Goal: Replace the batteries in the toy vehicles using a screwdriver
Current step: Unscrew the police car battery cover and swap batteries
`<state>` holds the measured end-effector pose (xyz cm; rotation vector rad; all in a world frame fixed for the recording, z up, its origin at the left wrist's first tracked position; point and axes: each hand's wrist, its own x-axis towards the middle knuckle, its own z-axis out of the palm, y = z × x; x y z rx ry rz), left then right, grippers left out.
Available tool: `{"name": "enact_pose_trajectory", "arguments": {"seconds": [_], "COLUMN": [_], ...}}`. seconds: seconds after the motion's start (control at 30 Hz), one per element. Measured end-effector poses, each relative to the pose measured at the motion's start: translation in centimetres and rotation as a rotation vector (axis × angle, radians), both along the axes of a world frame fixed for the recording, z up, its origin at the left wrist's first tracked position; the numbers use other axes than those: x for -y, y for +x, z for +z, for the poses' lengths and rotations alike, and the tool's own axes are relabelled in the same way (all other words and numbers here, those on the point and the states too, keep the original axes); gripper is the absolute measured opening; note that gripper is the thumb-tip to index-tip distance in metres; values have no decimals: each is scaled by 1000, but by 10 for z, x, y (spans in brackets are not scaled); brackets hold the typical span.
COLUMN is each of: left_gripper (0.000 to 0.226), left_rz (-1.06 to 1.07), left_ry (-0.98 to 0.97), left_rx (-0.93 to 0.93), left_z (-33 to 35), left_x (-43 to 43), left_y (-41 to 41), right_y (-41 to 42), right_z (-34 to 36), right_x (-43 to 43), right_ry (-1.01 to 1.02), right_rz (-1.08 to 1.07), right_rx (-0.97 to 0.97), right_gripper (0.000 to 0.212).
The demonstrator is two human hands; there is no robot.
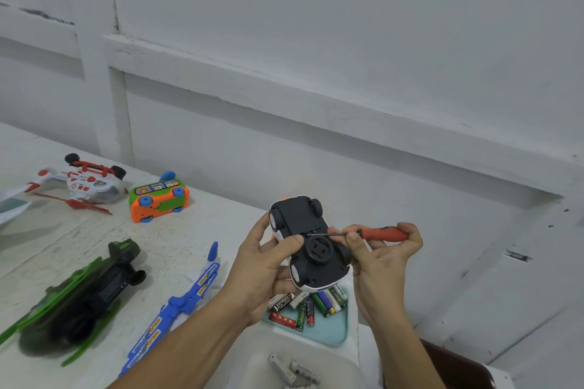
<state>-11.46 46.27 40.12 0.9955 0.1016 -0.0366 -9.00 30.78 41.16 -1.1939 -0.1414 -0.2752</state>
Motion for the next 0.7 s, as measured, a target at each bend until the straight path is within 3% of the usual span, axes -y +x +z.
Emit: {"name": "enact_pose_trajectory", "arguments": {"seconds": [0.17, 0.37, 0.7], "left_gripper": [44, 56, 66], "left_rz": [8, 6, 46], "left_ry": [12, 28, 70], "left_rx": [7, 26, 60], "left_z": [-4, -5, -7], "left_x": [1, 8, 10], "left_y": [4, 7, 8], "right_y": [-1, 3, 5], "right_z": [6, 40, 57], "right_x": [3, 21, 25], "right_ry": [-31, -325, -515], "right_rz": [43, 71, 197], "right_rx": [23, 182, 167], "right_gripper": [62, 65, 69]}}
